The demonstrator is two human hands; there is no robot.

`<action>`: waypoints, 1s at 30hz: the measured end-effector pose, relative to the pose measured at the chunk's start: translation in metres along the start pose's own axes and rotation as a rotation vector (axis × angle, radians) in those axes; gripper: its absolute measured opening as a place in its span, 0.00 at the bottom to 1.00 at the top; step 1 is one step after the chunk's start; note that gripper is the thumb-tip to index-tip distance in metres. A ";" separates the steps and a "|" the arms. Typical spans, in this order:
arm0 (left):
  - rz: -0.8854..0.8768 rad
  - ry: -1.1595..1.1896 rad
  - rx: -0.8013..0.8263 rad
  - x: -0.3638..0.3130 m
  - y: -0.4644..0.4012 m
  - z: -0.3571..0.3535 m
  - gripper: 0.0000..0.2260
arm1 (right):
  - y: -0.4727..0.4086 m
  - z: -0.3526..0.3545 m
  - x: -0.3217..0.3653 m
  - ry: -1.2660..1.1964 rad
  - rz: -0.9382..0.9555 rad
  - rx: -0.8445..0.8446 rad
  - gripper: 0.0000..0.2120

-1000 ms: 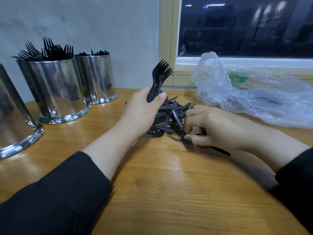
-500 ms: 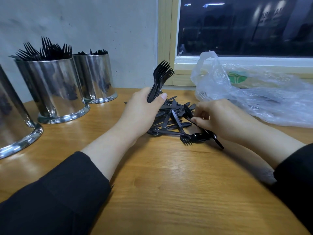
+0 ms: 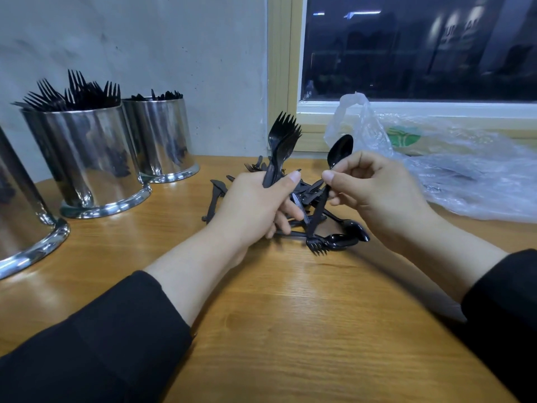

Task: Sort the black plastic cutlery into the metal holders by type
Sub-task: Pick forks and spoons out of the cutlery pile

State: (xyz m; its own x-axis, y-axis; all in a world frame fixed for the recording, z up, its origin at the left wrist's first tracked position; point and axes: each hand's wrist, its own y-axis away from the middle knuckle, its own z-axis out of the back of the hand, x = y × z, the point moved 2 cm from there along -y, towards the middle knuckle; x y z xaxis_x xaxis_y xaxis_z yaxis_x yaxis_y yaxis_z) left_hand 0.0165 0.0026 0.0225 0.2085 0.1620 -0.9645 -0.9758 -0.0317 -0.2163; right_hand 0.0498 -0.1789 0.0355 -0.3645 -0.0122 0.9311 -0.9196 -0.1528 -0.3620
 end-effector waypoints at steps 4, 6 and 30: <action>-0.014 0.044 0.069 0.002 0.001 -0.008 0.13 | 0.001 -0.005 0.000 -0.074 -0.007 -0.042 0.07; -0.008 0.074 0.163 0.002 0.003 -0.011 0.10 | 0.003 -0.007 0.001 -0.050 -0.004 -0.050 0.07; -0.142 -0.309 -0.220 -0.001 -0.009 0.017 0.09 | -0.010 0.032 0.000 1.108 0.067 0.462 0.02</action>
State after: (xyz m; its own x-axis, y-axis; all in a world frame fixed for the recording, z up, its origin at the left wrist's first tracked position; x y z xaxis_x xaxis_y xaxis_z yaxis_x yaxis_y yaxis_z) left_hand 0.0243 0.0191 0.0284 0.2783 0.4683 -0.8386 -0.8943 -0.1921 -0.4041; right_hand 0.0640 -0.2085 0.0410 -0.5461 0.7879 0.2844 -0.8370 -0.5269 -0.1475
